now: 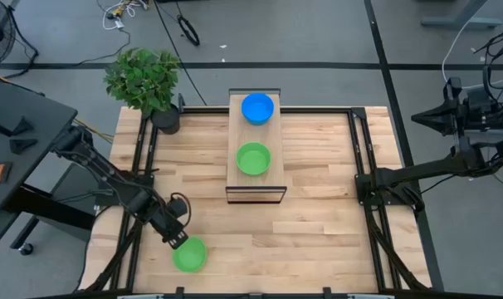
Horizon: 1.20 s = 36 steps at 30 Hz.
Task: Pick & Place Mini bowls
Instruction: Stack the green bowl on the green bowl on the shelf
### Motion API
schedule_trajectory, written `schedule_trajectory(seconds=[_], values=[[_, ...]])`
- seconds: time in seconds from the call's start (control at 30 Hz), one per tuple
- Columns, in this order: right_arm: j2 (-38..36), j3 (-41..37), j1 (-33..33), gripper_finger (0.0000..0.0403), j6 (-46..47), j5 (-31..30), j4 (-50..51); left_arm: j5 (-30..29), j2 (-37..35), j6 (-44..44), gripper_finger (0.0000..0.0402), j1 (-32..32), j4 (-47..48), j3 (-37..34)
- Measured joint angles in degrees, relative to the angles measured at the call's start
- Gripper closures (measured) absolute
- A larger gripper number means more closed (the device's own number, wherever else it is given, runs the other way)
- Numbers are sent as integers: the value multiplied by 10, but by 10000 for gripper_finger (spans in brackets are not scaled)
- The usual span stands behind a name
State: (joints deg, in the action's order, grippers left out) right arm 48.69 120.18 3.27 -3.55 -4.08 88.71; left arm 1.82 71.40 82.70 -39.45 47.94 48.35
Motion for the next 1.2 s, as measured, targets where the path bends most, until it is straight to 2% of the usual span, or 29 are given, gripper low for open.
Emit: schedule_trajectory(seconds=[0.43, 0.87, 1.0, 1.2], values=[[0, 0, 0, 396, 0, 0, 0, -22, 63, -1, 400, -21, 58, 92], [0, 0, 0, 396, 0, 0, 0, -33, 103, -9, 394, -34, 63, 105], [0, 0, 0, 396, 0, 0, 0, -34, 104, -9, 364, -40, 61, 105], [0, 0, 0, 396, 0, 0, 0, -35, 105, 19, 290, -42, 61, 105]])
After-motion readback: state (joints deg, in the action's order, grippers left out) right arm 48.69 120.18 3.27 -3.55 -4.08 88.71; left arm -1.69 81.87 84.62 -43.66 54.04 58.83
